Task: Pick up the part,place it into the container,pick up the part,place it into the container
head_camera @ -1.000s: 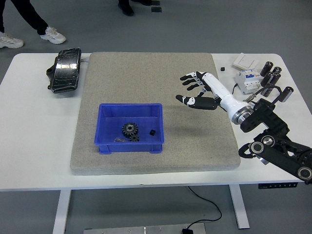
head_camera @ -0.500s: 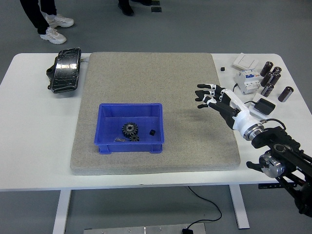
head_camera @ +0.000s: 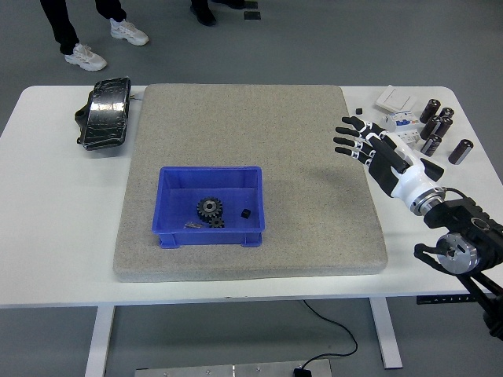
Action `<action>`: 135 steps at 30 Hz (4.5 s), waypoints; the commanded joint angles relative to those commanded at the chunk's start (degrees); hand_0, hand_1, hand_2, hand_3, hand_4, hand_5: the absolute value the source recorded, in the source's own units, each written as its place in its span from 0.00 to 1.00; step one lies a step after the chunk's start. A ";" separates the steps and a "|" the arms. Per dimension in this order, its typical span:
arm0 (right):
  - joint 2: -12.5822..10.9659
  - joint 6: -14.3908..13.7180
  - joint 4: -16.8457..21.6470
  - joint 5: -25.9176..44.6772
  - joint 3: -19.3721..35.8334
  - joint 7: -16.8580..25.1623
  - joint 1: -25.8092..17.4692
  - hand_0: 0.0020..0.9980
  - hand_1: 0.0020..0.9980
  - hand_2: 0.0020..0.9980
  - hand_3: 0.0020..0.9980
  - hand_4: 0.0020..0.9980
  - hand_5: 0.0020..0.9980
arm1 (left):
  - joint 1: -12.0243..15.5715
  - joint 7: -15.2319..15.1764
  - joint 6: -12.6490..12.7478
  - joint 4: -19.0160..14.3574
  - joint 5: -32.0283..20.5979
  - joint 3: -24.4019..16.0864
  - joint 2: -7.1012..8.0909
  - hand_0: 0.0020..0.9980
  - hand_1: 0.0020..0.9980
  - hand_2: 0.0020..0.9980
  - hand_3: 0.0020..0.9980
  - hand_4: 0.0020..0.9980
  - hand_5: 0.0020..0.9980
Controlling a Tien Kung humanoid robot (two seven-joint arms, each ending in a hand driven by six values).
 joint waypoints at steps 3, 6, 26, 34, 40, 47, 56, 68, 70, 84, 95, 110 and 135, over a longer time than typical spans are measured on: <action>-0.16 -0.17 0.10 -0.92 0.22 -0.19 -0.11 0.75 0.71 0.70 0.69 0.84 0.49 | 0.00 0.02 0.00 0.01 -0.06 0.00 -0.05 0.69 0.68 0.65 0.61 0.65 0.45; -0.13 -0.42 0.21 -1.82 0.44 -0.29 -0.03 0.75 0.70 0.70 0.69 0.84 0.47 | -0.02 -0.03 -0.01 0.02 -0.15 0.05 -0.09 0.69 0.68 0.64 0.61 0.65 0.45; 0.19 -9.89 3.80 -14.83 -0.81 0.29 1.34 0.75 0.71 0.71 0.68 0.84 0.51 | -0.04 -0.02 -0.09 0.09 -0.35 0.10 -0.11 0.69 0.68 0.64 0.61 0.66 0.44; 0.98 -12.87 4.39 -15.02 -1.26 2.21 1.55 0.75 0.71 0.71 0.68 0.84 0.51 | -0.06 0.09 -0.08 0.07 -0.17 -0.05 -0.08 0.69 0.68 0.64 0.61 0.66 0.44; 1.39 -11.11 3.28 -10.80 -1.01 2.54 1.18 0.75 0.71 0.71 0.68 0.84 0.52 | -0.03 0.22 -0.17 0.06 -0.11 -0.06 -0.14 0.69 0.68 0.64 0.61 0.66 0.44; 1.36 -10.09 2.82 -9.06 -0.32 2.60 0.98 0.75 0.71 0.71 0.68 0.84 0.51 | -0.03 0.37 -0.26 0.03 0.03 -0.14 -0.11 0.69 0.68 0.64 0.61 0.66 0.44; 1.19 -10.07 2.67 -9.37 0.98 2.46 0.65 0.75 0.71 0.71 0.68 0.84 0.51 | -0.14 0.55 -0.38 -0.01 0.14 -0.27 -0.09 0.69 0.68 0.64 0.60 0.66 0.43; 1.10 -9.89 2.71 -9.36 1.07 2.38 0.65 0.75 0.71 0.71 0.68 0.84 0.51 | 0.05 0.87 -0.38 -0.21 0.46 -0.51 0.02 0.69 0.68 0.64 0.60 0.66 0.42; 1.05 -9.89 2.71 -9.39 1.20 2.39 0.65 0.75 0.71 0.71 0.68 0.84 0.51 | -0.01 0.95 -0.39 -0.24 0.62 -0.62 0.09 0.69 0.68 0.64 0.60 0.66 0.42; 0.96 -9.79 2.70 -9.28 1.66 2.41 0.01 0.75 0.71 0.71 0.68 0.84 0.51 | -0.15 1.59 -0.67 -0.29 2.36 -1.81 0.70 0.69 0.68 0.64 0.60 0.66 0.41; 0.73 -9.25 2.55 -8.00 2.78 2.36 -0.28 0.75 0.71 0.71 0.68 0.84 0.51 | -0.23 1.35 -0.76 -0.18 1.90 -1.62 0.61 0.69 0.68 0.63 0.60 0.66 0.40; 0.74 -8.82 2.80 -7.55 4.33 1.89 -0.59 0.75 0.71 0.71 0.68 0.84 0.51 | -0.45 1.13 -0.81 -0.04 1.60 -1.40 0.46 0.69 0.68 0.63 0.60 0.66 0.40; 0.60 -9.07 2.75 -8.31 5.60 0.82 -1.04 0.74 0.70 0.71 0.68 0.83 0.51 | -0.48 1.09 -0.88 0.02 1.87 -1.48 0.49 0.69 0.68 0.63 0.60 0.66 0.39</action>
